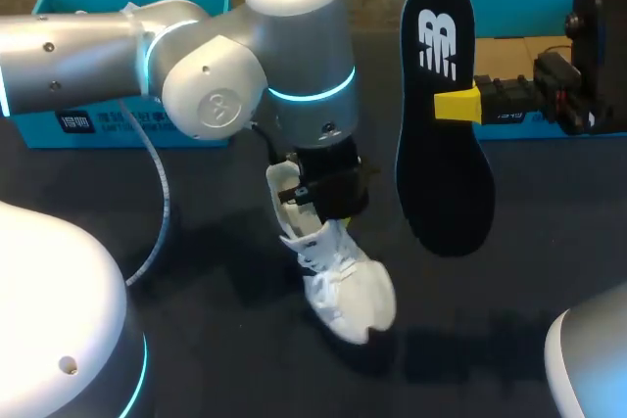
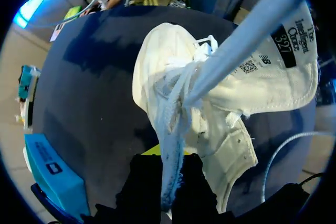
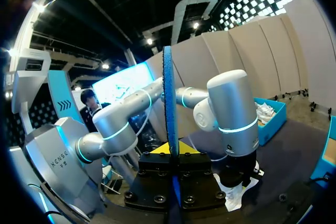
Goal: Take the shoe out of the shoebox, open the shoe tongue, remove and reinsert the insole, then place the shoe into the shoebox
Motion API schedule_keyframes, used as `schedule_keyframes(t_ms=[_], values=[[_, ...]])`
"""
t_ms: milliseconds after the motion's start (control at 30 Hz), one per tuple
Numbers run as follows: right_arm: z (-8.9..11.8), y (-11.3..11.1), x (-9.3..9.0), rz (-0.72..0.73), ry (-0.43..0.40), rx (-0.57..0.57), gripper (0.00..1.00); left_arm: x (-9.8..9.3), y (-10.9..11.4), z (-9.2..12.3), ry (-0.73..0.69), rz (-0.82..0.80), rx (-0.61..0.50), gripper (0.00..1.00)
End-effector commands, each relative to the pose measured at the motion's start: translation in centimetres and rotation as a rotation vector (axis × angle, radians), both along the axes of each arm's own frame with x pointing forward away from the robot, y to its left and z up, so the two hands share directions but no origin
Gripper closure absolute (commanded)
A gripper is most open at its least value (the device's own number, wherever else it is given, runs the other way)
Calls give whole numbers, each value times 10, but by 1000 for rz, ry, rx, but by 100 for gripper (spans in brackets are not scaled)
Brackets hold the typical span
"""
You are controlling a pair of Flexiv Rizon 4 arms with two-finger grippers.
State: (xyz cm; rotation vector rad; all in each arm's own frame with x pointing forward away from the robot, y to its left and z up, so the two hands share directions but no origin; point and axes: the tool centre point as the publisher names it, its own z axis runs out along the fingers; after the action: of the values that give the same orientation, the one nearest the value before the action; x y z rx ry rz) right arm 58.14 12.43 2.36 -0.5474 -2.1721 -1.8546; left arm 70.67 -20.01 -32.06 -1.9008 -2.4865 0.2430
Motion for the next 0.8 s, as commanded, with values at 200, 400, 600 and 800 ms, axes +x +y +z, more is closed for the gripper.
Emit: schedule_keyframes(t_ms=[200, 400, 600, 800], values=[[2, 3, 5, 7, 3, -5, 100, -15, 7, -6, -39, -238, 37, 100], [2, 3, 5, 7, 3, -5, 100, -23, 6, -24, -15, -276, 58, 100], [2, 3, 5, 7, 3, -5, 100, -34, 1, -37, -21, -316, 75, 100], [2, 3, 5, 7, 3, -5, 100, -36, -8, -48, -2, -327, 97, 100]])
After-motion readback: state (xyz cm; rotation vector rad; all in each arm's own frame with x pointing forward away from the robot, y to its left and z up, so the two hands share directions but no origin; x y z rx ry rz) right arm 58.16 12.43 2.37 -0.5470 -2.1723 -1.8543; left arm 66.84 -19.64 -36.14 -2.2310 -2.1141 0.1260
